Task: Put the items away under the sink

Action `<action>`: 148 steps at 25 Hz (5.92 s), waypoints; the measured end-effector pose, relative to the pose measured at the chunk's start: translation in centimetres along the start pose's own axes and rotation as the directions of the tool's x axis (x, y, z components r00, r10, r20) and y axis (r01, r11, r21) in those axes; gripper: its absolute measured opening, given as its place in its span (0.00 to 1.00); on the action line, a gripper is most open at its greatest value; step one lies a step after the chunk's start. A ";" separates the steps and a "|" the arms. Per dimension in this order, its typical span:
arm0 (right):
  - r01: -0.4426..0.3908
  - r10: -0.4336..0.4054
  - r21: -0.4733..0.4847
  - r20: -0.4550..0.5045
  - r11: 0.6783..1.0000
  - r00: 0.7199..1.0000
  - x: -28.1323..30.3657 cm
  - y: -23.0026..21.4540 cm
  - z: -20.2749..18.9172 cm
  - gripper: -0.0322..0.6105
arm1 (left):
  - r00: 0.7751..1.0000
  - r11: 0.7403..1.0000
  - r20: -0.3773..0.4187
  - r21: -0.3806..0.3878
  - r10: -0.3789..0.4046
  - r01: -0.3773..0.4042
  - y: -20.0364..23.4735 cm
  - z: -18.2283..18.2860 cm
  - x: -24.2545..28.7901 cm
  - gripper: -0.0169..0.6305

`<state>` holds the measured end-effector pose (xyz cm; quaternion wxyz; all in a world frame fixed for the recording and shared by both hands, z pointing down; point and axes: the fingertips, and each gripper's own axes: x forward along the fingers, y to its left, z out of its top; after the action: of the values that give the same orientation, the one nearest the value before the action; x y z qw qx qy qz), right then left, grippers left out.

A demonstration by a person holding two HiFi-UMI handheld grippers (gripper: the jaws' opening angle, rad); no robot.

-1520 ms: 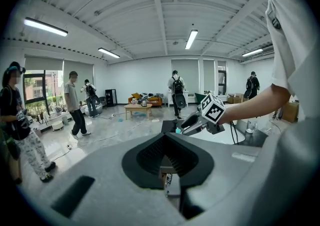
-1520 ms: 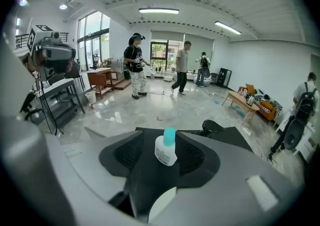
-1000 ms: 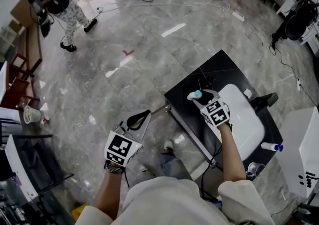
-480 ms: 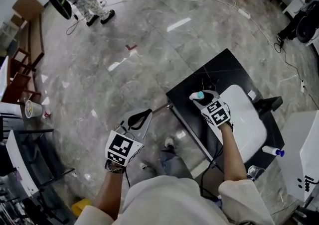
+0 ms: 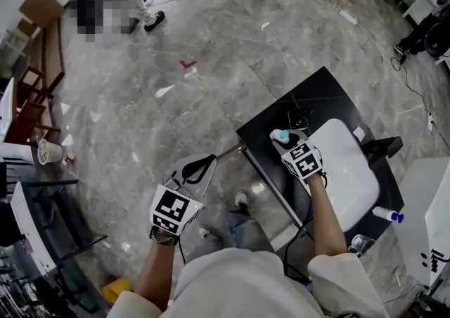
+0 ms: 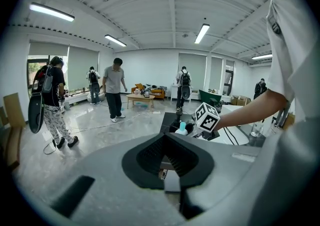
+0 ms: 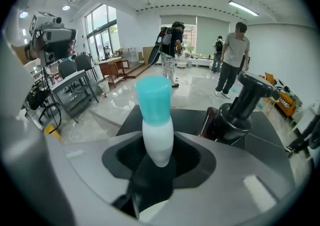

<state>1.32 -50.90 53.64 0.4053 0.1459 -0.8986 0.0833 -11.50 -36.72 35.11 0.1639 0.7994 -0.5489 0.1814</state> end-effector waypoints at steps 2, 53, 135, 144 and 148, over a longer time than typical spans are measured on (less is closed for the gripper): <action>0.003 -0.003 0.003 -0.002 1.000 1.000 0.3 0.0 0.0 0.29 | 1.000 1.000 -0.001 0.000 0.002 -0.002 0.0 -0.1 -0.1 0.03; 0.277 -0.324 0.245 0.178 0.929 0.929 -17.2 20.0 -0.1 0.28 | 0.965 0.971 0.152 0.138 -0.216 0.196 -8.6 -3.2 -14.4 0.03; 0.253 -0.284 0.386 0.024 0.887 0.959 40.1 0.8 -38.9 0.28 | 0.946 0.951 0.170 0.195 -0.274 0.241 -4.1 -52.1 24.0 0.03; 0.257 -0.284 0.389 0.010 0.884 0.959 41.5 -0.3 -39.3 0.28 | 0.946 0.952 0.164 0.175 -0.278 0.250 -4.2 -53.0 24.2 0.03; 0.266 -0.300 0.397 0.024 0.878 0.954 41.5 -0.3 -39.3 0.28 | 0.948 0.952 0.155 0.177 -0.277 0.250 -4.0 -53.3 24.2 0.04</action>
<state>2.95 -48.79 110.73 0.3376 0.3568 -0.8492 0.1940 -5.65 -30.55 93.19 0.0742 0.8890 -0.4334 0.1280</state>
